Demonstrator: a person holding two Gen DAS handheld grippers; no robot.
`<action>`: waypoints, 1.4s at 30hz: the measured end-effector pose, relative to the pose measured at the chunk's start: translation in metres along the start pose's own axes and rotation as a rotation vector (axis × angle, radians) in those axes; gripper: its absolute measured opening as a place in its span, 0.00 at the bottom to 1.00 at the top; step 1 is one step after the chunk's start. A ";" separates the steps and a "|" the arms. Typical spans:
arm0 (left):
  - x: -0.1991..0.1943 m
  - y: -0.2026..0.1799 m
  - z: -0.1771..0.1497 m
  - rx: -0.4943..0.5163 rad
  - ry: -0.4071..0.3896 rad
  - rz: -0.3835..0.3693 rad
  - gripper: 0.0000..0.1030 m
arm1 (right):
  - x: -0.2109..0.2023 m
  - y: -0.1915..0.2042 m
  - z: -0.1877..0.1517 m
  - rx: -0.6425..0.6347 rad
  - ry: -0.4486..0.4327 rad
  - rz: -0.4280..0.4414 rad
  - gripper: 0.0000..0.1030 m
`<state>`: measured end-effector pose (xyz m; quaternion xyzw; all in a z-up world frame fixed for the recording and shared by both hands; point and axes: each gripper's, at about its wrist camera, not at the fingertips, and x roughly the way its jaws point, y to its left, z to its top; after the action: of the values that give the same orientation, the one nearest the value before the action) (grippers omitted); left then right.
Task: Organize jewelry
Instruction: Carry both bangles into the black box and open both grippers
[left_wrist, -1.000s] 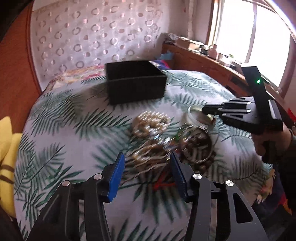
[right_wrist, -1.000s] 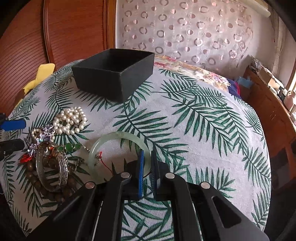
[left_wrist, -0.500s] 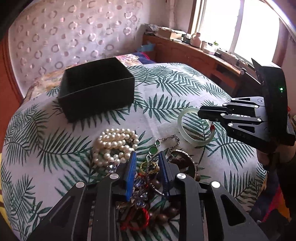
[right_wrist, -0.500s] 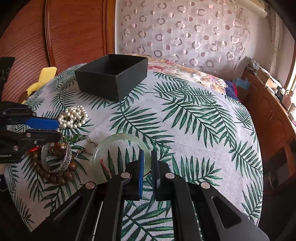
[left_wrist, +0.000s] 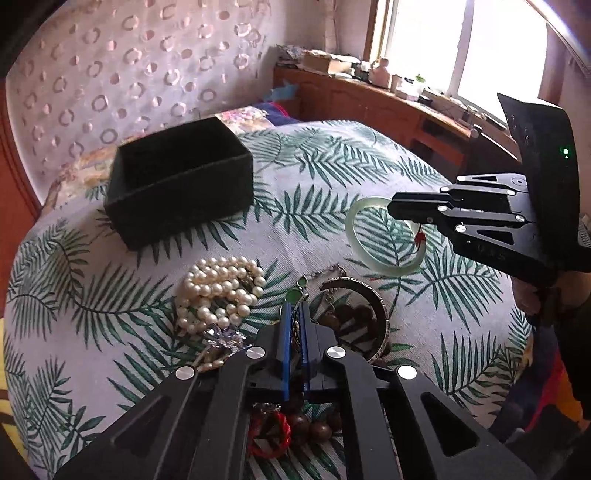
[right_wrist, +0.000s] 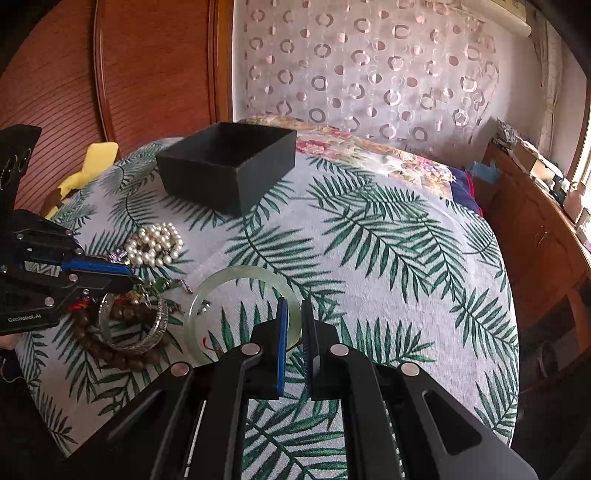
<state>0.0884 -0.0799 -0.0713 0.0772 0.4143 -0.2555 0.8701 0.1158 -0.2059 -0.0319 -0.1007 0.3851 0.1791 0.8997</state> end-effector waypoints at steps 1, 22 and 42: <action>-0.003 0.001 0.001 -0.007 -0.016 -0.001 0.03 | -0.001 0.001 0.002 -0.002 -0.006 0.003 0.08; -0.018 0.086 0.063 -0.155 -0.174 0.175 0.03 | 0.011 0.007 0.094 -0.042 -0.141 -0.041 0.08; 0.009 0.119 0.094 -0.215 -0.169 0.230 0.05 | 0.081 0.024 0.152 -0.112 -0.105 -0.060 0.08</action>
<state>0.2177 -0.0136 -0.0271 0.0090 0.3533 -0.1141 0.9285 0.2581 -0.1154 0.0121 -0.1530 0.3235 0.1782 0.9166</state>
